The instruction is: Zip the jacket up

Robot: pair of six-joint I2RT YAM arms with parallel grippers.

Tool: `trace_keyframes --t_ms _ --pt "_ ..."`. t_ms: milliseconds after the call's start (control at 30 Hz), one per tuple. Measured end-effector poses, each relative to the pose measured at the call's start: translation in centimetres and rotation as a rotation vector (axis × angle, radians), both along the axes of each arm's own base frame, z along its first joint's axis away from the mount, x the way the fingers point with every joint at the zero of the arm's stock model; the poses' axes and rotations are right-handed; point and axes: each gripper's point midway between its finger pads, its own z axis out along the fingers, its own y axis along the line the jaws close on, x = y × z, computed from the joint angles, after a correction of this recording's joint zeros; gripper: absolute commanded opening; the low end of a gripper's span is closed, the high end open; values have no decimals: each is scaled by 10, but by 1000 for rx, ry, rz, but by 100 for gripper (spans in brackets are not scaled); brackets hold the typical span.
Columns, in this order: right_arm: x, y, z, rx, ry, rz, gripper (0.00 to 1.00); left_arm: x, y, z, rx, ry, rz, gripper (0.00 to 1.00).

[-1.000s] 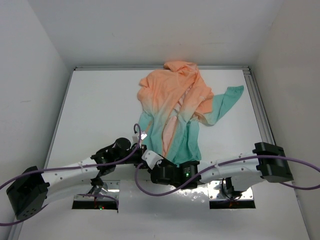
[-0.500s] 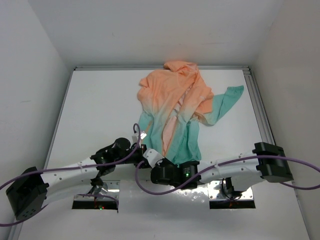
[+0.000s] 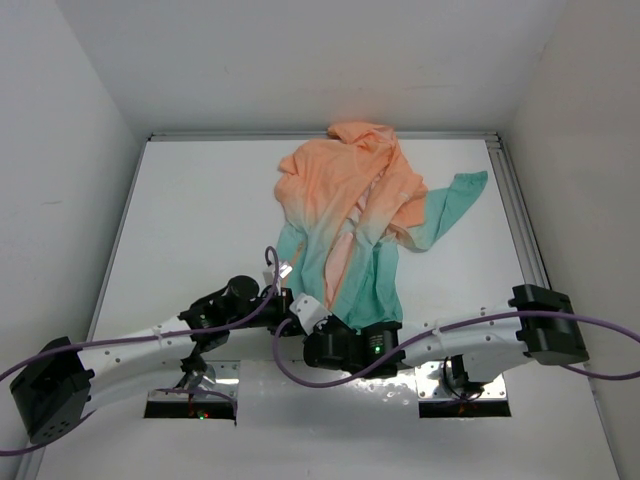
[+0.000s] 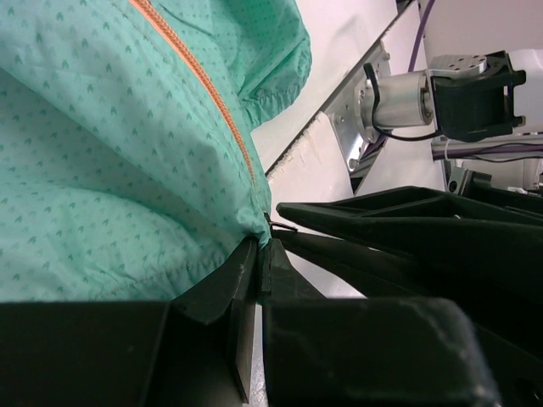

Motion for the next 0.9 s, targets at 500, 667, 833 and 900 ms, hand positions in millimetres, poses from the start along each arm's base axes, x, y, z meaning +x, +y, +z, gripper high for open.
trace_keyframes --t_ms 500,667,833,900 --pt "-4 -12 -11 -3 33 -12 11 -1 2 -2 4 3 -1 0" --pt "-4 -9 -10 8 31 -9 9 -2 2 -2 5 4 -1 0" --pt "-4 -6 -9 17 31 -5 0 -4 4 -8 21 16 0 0" --pt "-5 -6 -10 16 34 -2 0 -4 5 -8 21 16 -1 0"
